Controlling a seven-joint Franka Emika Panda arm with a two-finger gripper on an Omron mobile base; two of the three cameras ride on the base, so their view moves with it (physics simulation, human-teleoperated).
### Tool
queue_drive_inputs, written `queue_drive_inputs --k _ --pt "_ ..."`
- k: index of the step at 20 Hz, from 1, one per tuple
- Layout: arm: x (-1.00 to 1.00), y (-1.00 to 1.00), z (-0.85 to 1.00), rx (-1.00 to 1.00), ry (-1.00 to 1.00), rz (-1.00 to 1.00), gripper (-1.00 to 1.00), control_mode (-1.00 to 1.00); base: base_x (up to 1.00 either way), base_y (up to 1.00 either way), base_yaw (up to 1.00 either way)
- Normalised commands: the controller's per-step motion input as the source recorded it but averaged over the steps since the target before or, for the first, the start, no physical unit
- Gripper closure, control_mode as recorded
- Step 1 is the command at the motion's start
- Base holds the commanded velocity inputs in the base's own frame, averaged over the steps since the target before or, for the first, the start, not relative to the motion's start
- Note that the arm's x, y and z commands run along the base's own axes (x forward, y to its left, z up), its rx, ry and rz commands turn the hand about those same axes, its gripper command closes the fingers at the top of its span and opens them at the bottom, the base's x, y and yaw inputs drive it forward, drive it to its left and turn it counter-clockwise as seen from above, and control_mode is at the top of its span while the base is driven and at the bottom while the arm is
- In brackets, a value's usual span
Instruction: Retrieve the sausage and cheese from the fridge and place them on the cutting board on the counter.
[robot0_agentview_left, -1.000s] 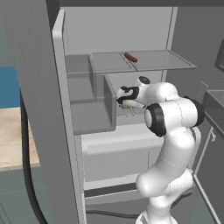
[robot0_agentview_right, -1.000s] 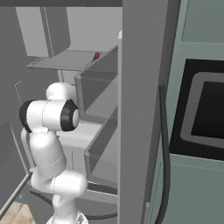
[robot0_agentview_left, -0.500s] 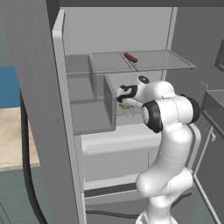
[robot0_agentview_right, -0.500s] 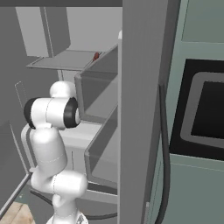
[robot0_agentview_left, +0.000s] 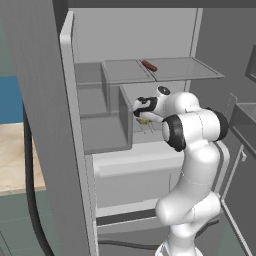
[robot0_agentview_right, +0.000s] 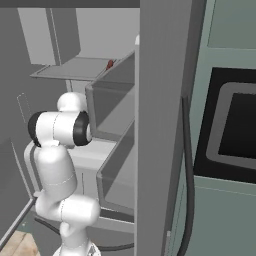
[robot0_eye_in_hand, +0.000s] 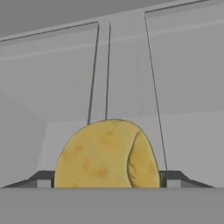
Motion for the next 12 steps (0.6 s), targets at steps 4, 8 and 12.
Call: queue_drive_inputs --k 4,8,12 --pt "-0.1 0.0 0.0 0.0 -0.02 0.0 1.0 -1.0 0.0 0.0 0.0" --pt "-0.68 0.0 0.0 -0.04 -0.12 0.0 1.0 -1.0 0.0 0.0 0.0" --pt "-0.89 -0.07 0.11 0.0 -0.24 0.0 1.0 -1.0 0.0 0.0 0.0"
